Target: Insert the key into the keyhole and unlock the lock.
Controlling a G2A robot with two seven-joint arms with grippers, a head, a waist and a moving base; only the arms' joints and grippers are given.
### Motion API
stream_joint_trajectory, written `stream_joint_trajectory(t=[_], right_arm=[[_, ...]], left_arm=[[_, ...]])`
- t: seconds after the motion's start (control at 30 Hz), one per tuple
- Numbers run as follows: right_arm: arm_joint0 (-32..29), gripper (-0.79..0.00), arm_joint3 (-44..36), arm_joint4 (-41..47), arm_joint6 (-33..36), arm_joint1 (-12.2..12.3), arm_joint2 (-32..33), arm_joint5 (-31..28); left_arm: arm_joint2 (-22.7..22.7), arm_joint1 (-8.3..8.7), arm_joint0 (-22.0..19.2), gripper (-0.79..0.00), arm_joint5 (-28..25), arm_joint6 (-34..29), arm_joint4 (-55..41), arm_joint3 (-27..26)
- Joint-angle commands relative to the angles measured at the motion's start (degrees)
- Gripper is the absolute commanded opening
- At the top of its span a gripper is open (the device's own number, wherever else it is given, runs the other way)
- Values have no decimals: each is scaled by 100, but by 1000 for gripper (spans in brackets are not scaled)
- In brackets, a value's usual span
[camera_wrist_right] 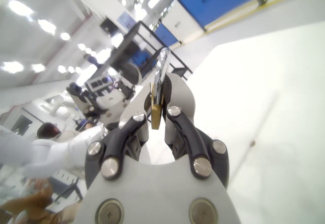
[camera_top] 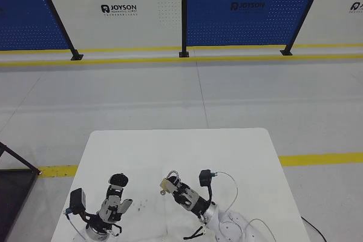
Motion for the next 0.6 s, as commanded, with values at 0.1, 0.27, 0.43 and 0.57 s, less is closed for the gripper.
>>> stream_joint_trajectory(t=[0.1, 0.27, 0.43, 0.57], right_arm=[[385, -785, 469, -64, 636, -150, -550, 617], [763, -785, 956, -70, 941, -342, -1040, 1063], [1153, -785, 1556, 46, 1059, -573, -1441, 1366], [1393, -785, 1950, 46, 1065, -748, -1708, 1524]], left_arm=[[-454, 154, 355, 0, -435, -670, -715, 57], [-649, 290, 500, 0, -435, -1150, -1078, 104], [-693, 335, 527, 0, -435, -1386, -1289, 121], [-693, 335, 527, 0, -435, -1386, -1289, 121]])
